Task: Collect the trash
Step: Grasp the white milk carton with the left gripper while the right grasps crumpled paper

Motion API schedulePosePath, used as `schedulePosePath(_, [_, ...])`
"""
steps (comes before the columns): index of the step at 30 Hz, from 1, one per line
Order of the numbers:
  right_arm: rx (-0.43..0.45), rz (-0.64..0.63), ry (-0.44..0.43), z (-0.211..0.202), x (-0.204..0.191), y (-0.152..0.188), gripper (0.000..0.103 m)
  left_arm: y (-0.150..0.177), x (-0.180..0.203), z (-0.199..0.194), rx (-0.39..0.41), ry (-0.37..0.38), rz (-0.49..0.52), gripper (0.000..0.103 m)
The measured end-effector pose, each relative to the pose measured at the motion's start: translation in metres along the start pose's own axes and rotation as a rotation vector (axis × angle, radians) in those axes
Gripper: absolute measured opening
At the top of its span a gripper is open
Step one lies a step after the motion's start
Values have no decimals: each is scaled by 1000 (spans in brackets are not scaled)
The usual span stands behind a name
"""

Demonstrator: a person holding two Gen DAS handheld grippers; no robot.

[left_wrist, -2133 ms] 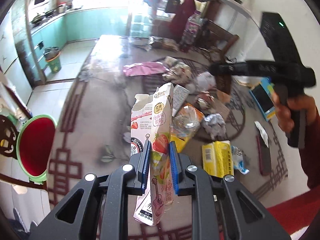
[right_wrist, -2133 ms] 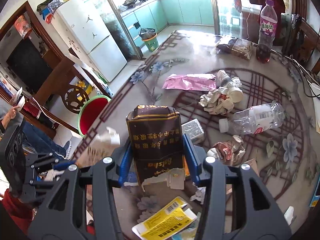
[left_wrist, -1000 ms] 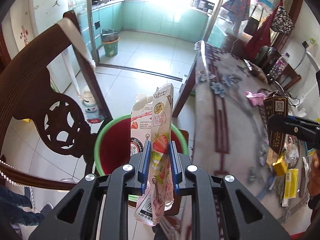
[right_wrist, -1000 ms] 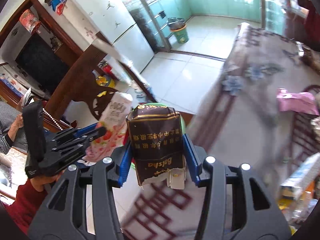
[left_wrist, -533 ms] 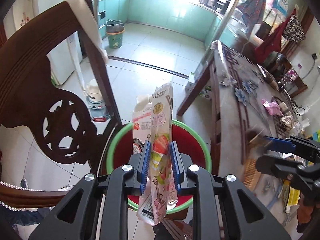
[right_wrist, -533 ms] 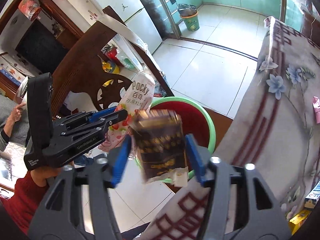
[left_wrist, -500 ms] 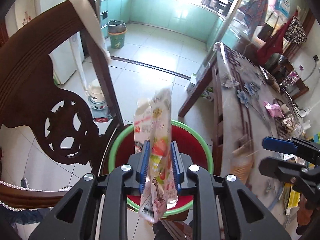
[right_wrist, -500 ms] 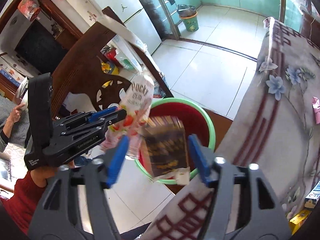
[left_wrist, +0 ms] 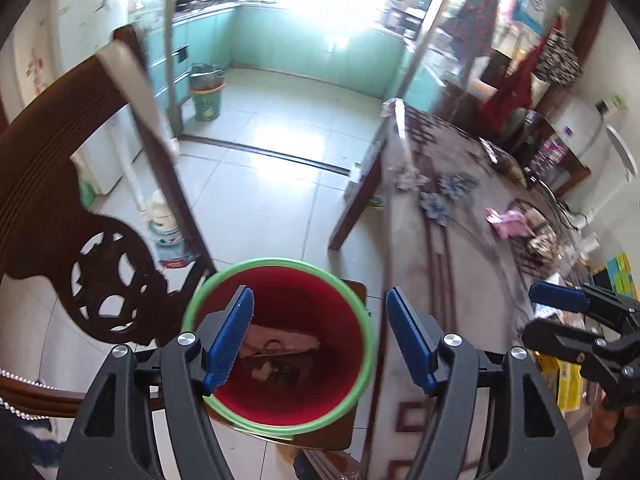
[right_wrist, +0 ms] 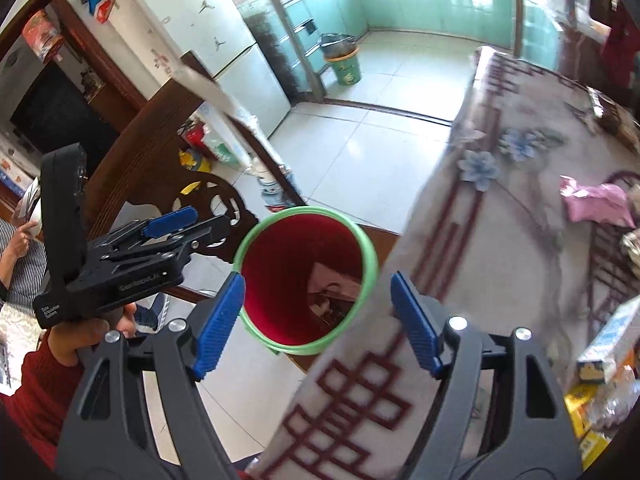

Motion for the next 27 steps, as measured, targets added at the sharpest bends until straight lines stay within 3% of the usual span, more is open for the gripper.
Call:
schedulePosePath(7, [68,91,150,-79,89,27,78,9,90,-7,-4,87,101,68])
schedulePosePath(14, [121,237,300,-165,228,66,79,28,193,-6,-33,138,136,68])
schedulePosePath(18, [106,293,360,-187,302,87,77,41,255,-1,-50,150,161,68])
schedulePosePath(22, [47,299,397,-182,359,105,58,53,309,3,-67,170,195,68])
schedulePosePath(26, [-47,298,342,-154,392,123,36,61,357,12,-89,178,243,68])
schedulePosePath(27, [-64,294,325,-148,396,127,19,62,369,16,-95,182,252,68])
Point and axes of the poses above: each gripper's, at about its wrist camera, not at the fingertips, and z roughly the way its jaws point, x to its right, y to its underside, the point moved 10 cm from there along z, roughly the way its jaws point, and after that the axes turned 6 degrees about -y, right-handed, at the moved point
